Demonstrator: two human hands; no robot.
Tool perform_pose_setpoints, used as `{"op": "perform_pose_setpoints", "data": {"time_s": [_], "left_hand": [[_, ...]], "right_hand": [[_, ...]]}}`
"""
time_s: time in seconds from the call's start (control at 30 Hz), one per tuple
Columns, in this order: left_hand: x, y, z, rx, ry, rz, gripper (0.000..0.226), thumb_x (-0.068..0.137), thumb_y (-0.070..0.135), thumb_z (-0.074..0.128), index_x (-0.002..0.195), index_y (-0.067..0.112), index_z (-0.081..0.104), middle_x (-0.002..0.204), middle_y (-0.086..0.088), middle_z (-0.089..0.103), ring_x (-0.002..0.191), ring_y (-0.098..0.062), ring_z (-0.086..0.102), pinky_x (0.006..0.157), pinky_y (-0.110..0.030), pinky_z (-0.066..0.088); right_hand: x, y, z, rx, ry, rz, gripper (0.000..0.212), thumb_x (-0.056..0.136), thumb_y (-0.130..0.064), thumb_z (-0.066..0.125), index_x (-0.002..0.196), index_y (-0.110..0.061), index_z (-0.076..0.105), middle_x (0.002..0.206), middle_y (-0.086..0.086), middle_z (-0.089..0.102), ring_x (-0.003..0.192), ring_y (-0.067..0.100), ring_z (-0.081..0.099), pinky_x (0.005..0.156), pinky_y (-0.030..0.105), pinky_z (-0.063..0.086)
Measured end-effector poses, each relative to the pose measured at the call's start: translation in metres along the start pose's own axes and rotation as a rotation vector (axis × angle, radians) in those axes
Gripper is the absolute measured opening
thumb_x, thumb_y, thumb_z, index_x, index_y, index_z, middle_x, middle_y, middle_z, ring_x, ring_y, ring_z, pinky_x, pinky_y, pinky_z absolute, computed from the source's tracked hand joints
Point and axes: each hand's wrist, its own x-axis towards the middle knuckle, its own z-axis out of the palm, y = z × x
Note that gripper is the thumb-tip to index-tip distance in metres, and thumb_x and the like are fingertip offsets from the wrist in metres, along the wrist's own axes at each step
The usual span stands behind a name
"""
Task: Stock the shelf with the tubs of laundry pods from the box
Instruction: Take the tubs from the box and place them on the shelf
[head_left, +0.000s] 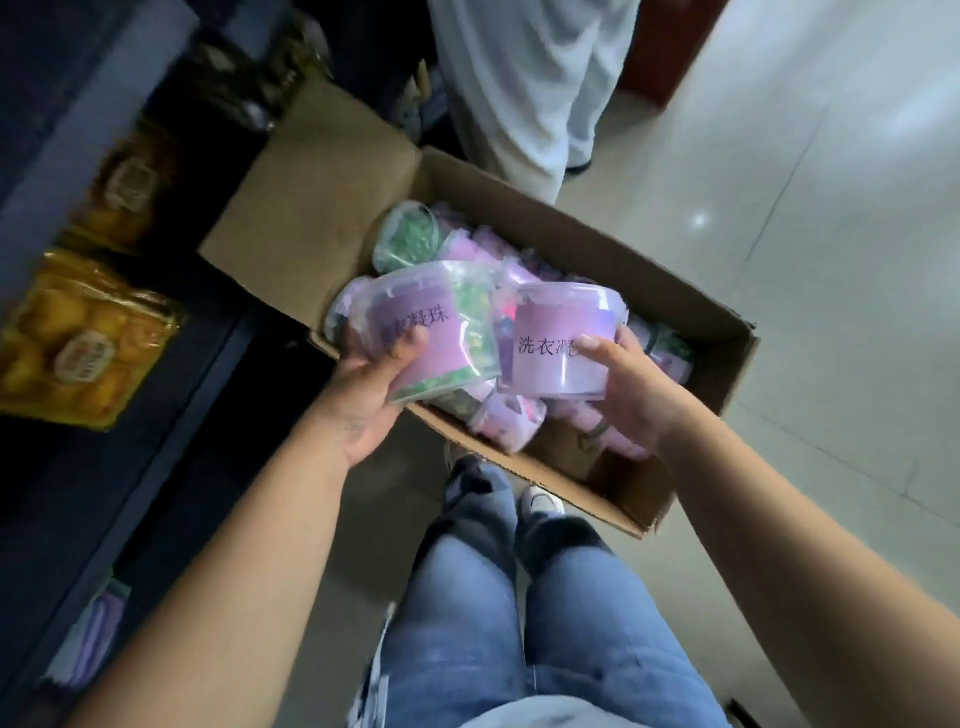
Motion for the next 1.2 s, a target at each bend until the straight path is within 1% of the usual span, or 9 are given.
{"op": "perform_pose_setpoints", "data": {"time_s": [0.13,0.23,0.4,0.5,0.57,0.67,0.9,1.1,1.2], "left_hand": [[-0.068,0.043,0.004,-0.005,0.061,0.200,0.127,0.034,0.044,0.090,0.140,0.021,0.024,0.140,-0.009,0.042,0.126,-0.023,0.047,0.086,-0.034,0.054],[-0.125,0.064,0.005,-0.057,0.160,0.327,0.123,0.032,0.043,0.091,0.137,0.023,0.030,0.133,-0.004,0.050,0.120,-0.018,0.053,0.080,-0.029,0.054],[-0.228,0.095,-0.002,-0.020,0.300,0.517,0.124,0.029,0.051,0.089,0.134,0.021,0.031,0.123,-0.001,0.058,0.113,-0.011,0.058,0.083,-0.027,0.054],[-0.289,0.108,-0.014,-0.064,0.376,0.644,0.116,0.022,0.042,0.092,0.123,0.021,0.038,0.096,0.007,0.069,0.095,-0.007,0.066,0.071,-0.023,0.055],[-0.323,0.113,-0.024,-0.126,0.441,0.712,0.114,0.019,0.036,0.093,0.120,0.020,0.043,0.094,0.006,0.071,0.091,-0.009,0.068,0.066,-0.024,0.055],[-0.370,0.114,-0.045,-0.202,0.520,0.808,0.109,0.012,0.031,0.094,0.112,0.024,0.051,0.090,0.006,0.073,0.085,-0.008,0.070,0.060,-0.023,0.055],[-0.478,0.099,-0.123,-0.266,0.673,0.954,0.105,0.010,0.032,0.094,0.107,0.028,0.052,0.092,0.006,0.072,0.086,-0.008,0.069,0.063,-0.022,0.056],[-0.570,0.082,-0.203,-0.196,0.918,1.015,0.150,0.001,0.037,0.091,0.138,0.021,0.033,0.109,0.003,0.060,0.100,-0.011,0.058,0.076,-0.023,0.055],[-0.596,0.080,-0.237,-0.157,0.933,1.022,0.128,0.001,0.038,0.091,0.120,0.031,0.045,0.106,0.006,0.062,0.096,-0.006,0.061,0.074,-0.018,0.055]], "right_hand": [[-0.033,-0.040,0.052,0.023,-0.122,-0.155,0.098,0.032,-0.042,0.090,0.113,-0.023,0.038,0.112,0.005,0.053,0.089,0.018,0.063,0.069,0.041,0.057],[-0.057,-0.062,0.092,-0.084,-0.256,-0.239,0.120,0.028,-0.049,0.091,0.129,-0.013,0.036,0.124,0.017,0.052,0.105,0.031,0.060,0.077,0.045,0.055],[-0.111,-0.088,0.161,-0.204,-0.546,-0.326,0.127,0.027,-0.051,0.090,0.132,-0.006,0.035,0.111,0.016,0.057,0.089,0.025,0.065,0.058,0.032,0.055],[-0.141,-0.091,0.208,-0.292,-0.677,-0.347,0.131,0.027,-0.052,0.090,0.136,-0.009,0.032,0.126,0.021,0.052,0.102,0.032,0.062,0.066,0.038,0.056],[-0.160,-0.090,0.239,-0.349,-0.758,-0.381,0.129,0.027,-0.053,0.090,0.135,-0.011,0.033,0.130,0.021,0.051,0.110,0.034,0.059,0.076,0.041,0.056],[-0.187,-0.080,0.289,-0.417,-0.845,-0.425,0.118,0.023,-0.056,0.088,0.125,-0.020,0.039,0.124,0.012,0.054,0.105,0.025,0.061,0.079,0.037,0.054],[-0.237,-0.012,0.413,-0.564,-1.016,-0.466,0.111,0.018,-0.061,0.085,0.115,-0.023,0.047,0.113,0.004,0.063,0.092,0.014,0.067,0.067,0.028,0.054],[-0.272,0.065,0.516,-0.702,-1.146,-0.498,0.104,0.029,-0.053,0.086,0.119,-0.022,0.045,0.115,0.004,0.063,0.101,0.016,0.064,0.080,0.030,0.054],[-0.279,0.090,0.553,-0.696,-1.175,-0.474,0.099,0.041,-0.039,0.079,0.128,-0.026,0.033,0.114,-0.001,0.057,0.100,0.013,0.062,0.080,0.028,0.057]]}}
